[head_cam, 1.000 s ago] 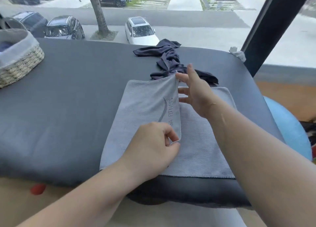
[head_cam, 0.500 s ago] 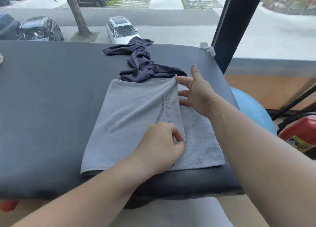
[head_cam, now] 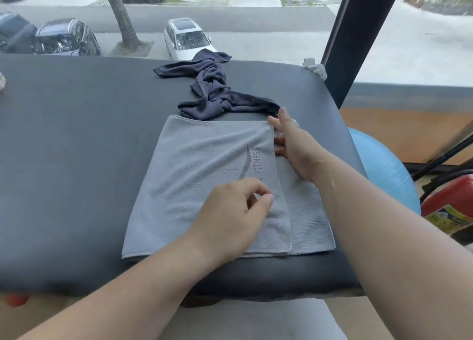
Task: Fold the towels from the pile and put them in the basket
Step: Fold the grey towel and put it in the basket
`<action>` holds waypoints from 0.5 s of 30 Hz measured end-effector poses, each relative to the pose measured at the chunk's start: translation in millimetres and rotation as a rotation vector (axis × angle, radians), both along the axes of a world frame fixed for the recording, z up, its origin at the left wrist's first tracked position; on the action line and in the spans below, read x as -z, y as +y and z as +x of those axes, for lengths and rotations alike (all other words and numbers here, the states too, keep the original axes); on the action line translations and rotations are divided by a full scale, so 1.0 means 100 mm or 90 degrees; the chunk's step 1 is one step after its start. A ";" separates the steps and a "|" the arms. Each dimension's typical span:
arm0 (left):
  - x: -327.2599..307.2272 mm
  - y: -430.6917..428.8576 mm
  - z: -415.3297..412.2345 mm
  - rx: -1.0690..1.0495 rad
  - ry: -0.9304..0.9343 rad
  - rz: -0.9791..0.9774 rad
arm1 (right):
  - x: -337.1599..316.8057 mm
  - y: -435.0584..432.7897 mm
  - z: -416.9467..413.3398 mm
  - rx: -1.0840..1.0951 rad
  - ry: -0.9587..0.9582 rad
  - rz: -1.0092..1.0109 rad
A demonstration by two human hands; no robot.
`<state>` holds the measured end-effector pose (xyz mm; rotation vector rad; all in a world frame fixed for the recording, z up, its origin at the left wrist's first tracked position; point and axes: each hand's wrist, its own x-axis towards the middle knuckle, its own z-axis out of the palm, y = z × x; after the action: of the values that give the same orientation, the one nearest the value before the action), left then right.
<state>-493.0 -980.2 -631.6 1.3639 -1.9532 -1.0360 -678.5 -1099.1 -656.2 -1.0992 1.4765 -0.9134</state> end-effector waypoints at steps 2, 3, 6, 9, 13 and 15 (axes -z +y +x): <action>-0.02 -0.13 0.25 -0.064 -0.042 -0.073 | -0.01 0.00 0.05 -0.009 0.083 -0.010; -0.02 -0.23 0.40 -0.097 -0.089 -0.104 | -0.04 0.01 0.09 -0.015 0.160 -0.038; 0.05 -0.63 0.86 -0.207 -0.215 -0.169 | -0.14 0.06 0.33 -0.054 0.560 -0.165; 0.13 -1.07 1.26 -0.298 -0.289 -0.132 | -0.22 0.09 0.70 -0.180 0.700 -0.230; 0.21 -1.47 1.41 -0.308 -0.408 -0.035 | -0.09 0.03 1.15 -0.370 0.712 -0.139; 0.25 -1.61 1.37 -0.308 -0.436 -0.040 | 0.05 0.04 1.26 -0.381 0.736 -0.126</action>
<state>-355.6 -1140.8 -656.4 2.2084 -1.8906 -0.2858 -552.6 -1095.5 -661.5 -2.2658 1.7359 0.0931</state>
